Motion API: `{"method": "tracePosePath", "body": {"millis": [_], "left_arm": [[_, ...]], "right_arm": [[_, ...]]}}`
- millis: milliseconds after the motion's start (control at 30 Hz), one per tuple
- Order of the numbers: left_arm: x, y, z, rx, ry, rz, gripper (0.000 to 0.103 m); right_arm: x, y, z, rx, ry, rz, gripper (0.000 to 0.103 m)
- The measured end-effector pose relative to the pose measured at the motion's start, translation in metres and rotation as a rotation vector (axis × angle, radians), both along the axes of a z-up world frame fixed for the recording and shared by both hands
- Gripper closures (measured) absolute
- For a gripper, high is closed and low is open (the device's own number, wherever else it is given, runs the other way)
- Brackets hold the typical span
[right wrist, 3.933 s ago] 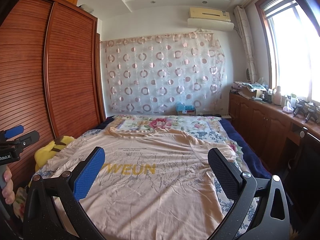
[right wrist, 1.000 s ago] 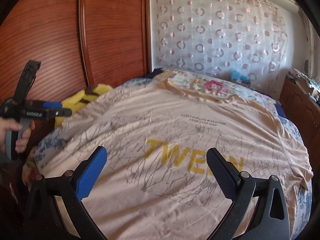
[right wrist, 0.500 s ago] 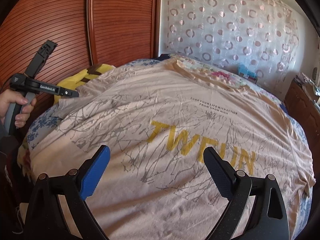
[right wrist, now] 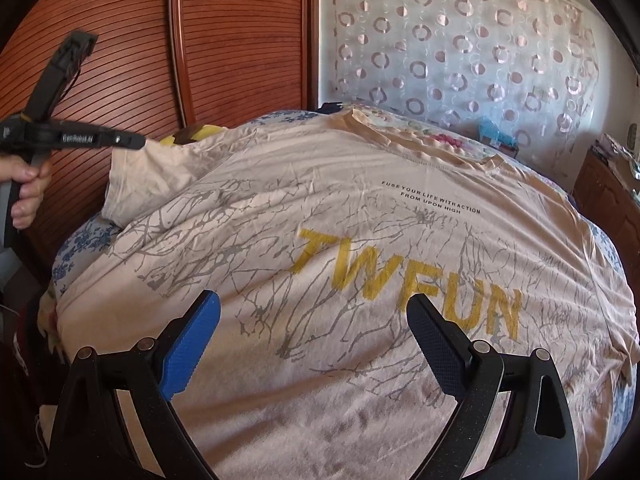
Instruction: Fold small clothes
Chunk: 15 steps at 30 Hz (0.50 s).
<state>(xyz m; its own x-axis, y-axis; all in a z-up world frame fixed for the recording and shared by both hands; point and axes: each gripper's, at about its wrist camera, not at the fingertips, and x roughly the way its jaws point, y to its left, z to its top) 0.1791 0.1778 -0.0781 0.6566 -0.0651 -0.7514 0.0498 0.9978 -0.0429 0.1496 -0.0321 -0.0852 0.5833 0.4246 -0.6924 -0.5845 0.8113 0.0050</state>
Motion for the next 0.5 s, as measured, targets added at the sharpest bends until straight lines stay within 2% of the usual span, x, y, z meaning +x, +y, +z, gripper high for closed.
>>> {"method": "tracePosePath", "body": {"millis": [233,433,467,500], "left_arm": [[0.02,-0.077,0.044,-0.051,-0.058,-0.166,0.103],[0.022,-0.104,0.046,-0.047,-0.034,-0.218,0.103],[0.02,-0.102,0.045,-0.055,-0.029,-0.223,0.101],[0.019,-0.101,0.045,-0.062,-0.027,-0.222,0.095]], "right_arm": [[0.003,-0.006,0.001,0.032,0.021,-0.017,0.007],[0.003,-0.013,0.002,0.049,0.026,-0.022,0.007],[0.003,-0.014,0.003,0.054,0.028,-0.023,0.007],[0.003,-0.015,0.003,0.059,0.031,-0.023,0.007]]}}
